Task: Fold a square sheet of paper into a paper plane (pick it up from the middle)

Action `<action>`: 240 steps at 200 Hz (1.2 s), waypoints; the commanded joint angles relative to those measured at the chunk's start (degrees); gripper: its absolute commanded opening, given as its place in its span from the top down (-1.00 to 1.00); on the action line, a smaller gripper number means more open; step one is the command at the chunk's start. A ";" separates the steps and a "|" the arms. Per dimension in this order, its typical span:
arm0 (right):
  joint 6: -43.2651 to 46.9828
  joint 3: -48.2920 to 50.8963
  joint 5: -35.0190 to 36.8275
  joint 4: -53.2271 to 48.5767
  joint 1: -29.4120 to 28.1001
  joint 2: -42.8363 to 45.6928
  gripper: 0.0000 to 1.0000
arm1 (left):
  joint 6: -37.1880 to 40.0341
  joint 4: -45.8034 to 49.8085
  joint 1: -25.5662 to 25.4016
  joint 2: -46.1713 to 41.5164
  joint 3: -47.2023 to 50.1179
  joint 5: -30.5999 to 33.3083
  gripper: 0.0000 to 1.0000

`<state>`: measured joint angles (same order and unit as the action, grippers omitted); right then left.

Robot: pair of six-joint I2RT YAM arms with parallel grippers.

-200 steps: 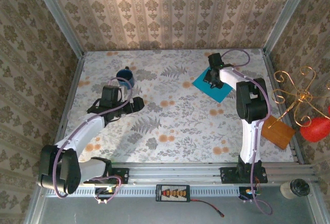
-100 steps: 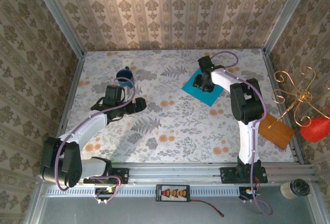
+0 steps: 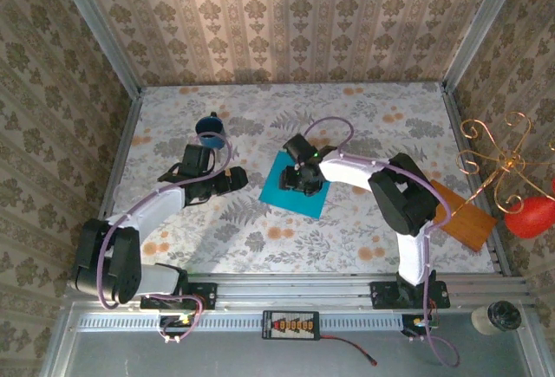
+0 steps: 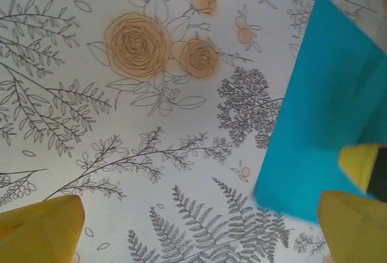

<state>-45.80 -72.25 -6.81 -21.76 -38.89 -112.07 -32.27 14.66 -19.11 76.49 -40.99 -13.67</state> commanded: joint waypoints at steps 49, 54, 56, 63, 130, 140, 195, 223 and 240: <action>-1.32 2.26 -0.92 1.61 -0.54 9.64 -0.16 | -1.27 4.14 -3.44 2.25 -4.60 0.82 -0.90; -0.83 2.61 -0.15 1.12 0.10 9.97 -0.16 | -1.07 4.50 -4.01 2.42 -4.98 1.12 -0.90; -0.68 2.70 0.08 0.93 0.37 10.01 -0.16 | -0.98 4.64 -4.33 2.50 -5.11 1.17 -0.90; -0.44 3.11 0.45 0.11 1.39 9.79 -0.16 | -0.73 5.07 -5.20 2.90 -5.58 1.49 -0.90; 3.06 2.96 3.68 -4.25 8.01 5.81 -0.13 | -0.96 5.39 -11.06 7.84 -8.64 1.36 -0.84; 4.30 2.37 3.54 -4.57 8.37 4.79 -0.14 | -0.95 5.08 -11.27 8.51 -8.82 1.36 -0.83; 8.26 -0.85 1.13 -5.00 8.38 -1.41 -0.14 | -1.57 4.24 -11.38 10.66 -9.19 0.49 -0.84; 12.47 -2.67 -2.10 -3.98 8.14 -4.33 -0.13 | -1.66 4.28 -11.43 10.82 -9.19 0.30 -0.84; 17.44 -5.58 -0.34 -6.14 6.56 -6.70 -0.13 | -1.74 4.75 -11.38 10.97 -9.19 0.73 -0.83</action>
<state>-35.77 -75.31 -6.48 -25.52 -30.57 -113.54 -33.47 18.02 -30.30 86.59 -48.69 -12.84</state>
